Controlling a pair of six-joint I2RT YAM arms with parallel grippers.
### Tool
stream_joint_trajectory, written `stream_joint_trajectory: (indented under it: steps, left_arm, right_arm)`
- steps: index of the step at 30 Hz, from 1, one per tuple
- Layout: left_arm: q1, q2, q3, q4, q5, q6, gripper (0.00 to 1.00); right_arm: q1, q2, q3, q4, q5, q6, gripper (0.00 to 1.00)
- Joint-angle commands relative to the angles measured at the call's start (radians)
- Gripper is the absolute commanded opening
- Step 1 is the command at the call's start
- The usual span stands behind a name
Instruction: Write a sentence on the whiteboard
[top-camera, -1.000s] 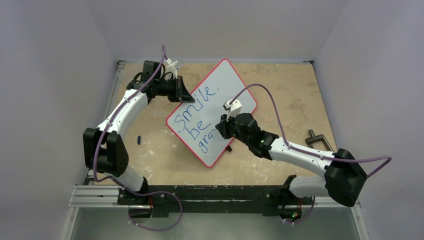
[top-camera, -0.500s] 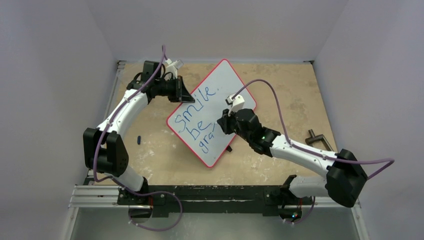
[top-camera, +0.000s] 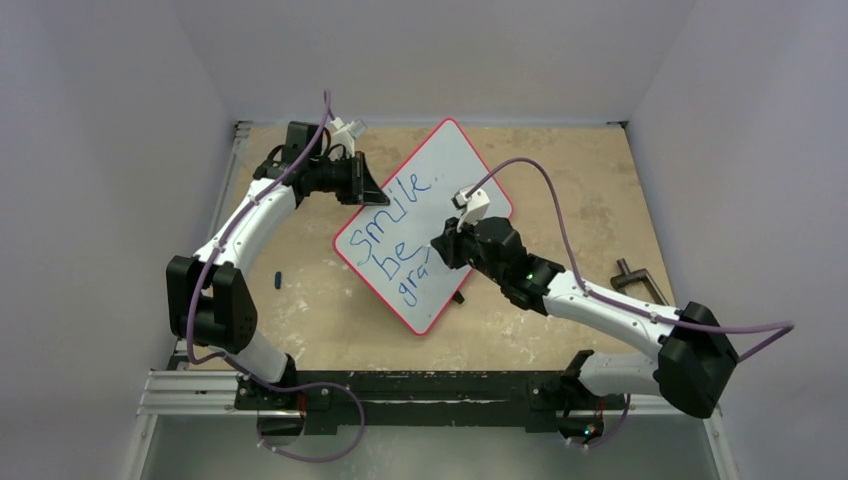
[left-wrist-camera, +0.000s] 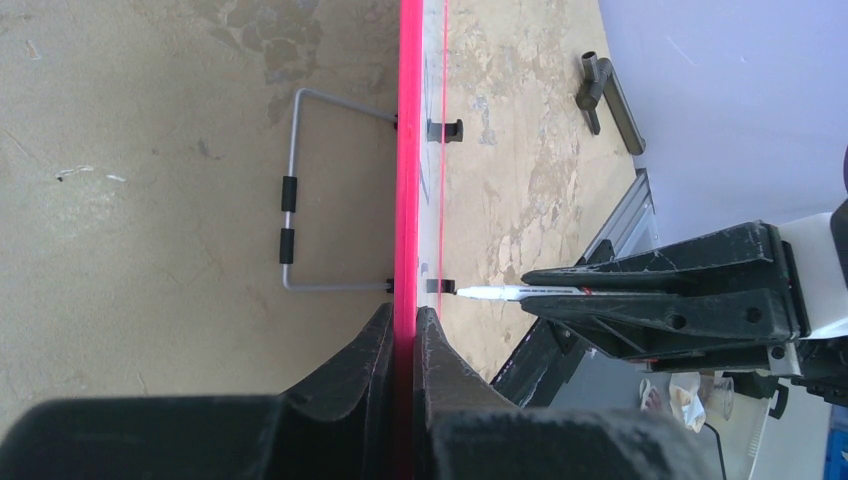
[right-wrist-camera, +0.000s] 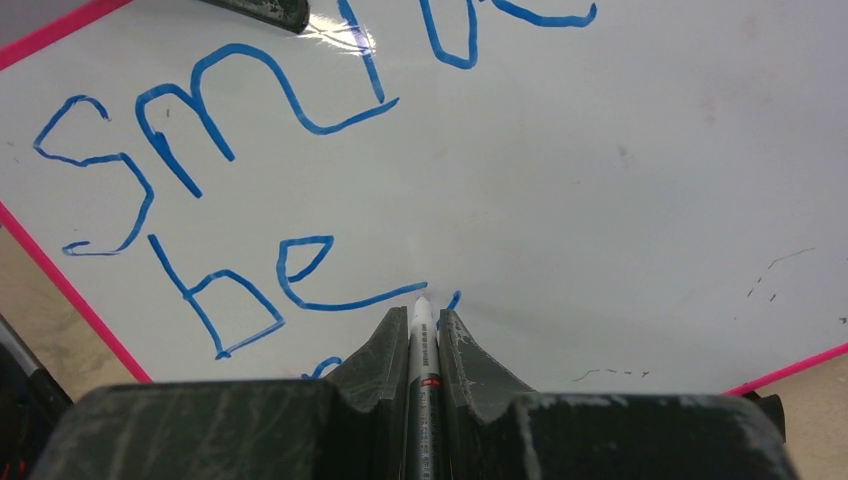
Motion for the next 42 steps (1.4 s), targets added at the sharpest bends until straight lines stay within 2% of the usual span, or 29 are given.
stream_joint_trajectory:
  steps: [1,14,32,42]
  left_arm:
    - [0.003,-0.052,0.017,0.036,-0.041,0.02,0.0]
    - [0.003,-0.057,0.015,0.037,-0.04,0.018,0.0]
    - [0.003,-0.056,0.015,0.038,-0.041,0.016,0.0]
    - [0.002,-0.057,0.015,0.038,-0.042,0.018,0.0]
  right_arm:
    - [-0.002,0.023,0.031,0.034,-0.021,0.011,0.0]
    - [-0.001,0.067,0.021,0.032,-0.018,0.016,0.0]
    - [-0.001,-0.019,-0.133,0.03,-0.013,0.051,0.0]
    - [-0.002,-0.039,-0.149,0.013,0.012,0.045,0.0]
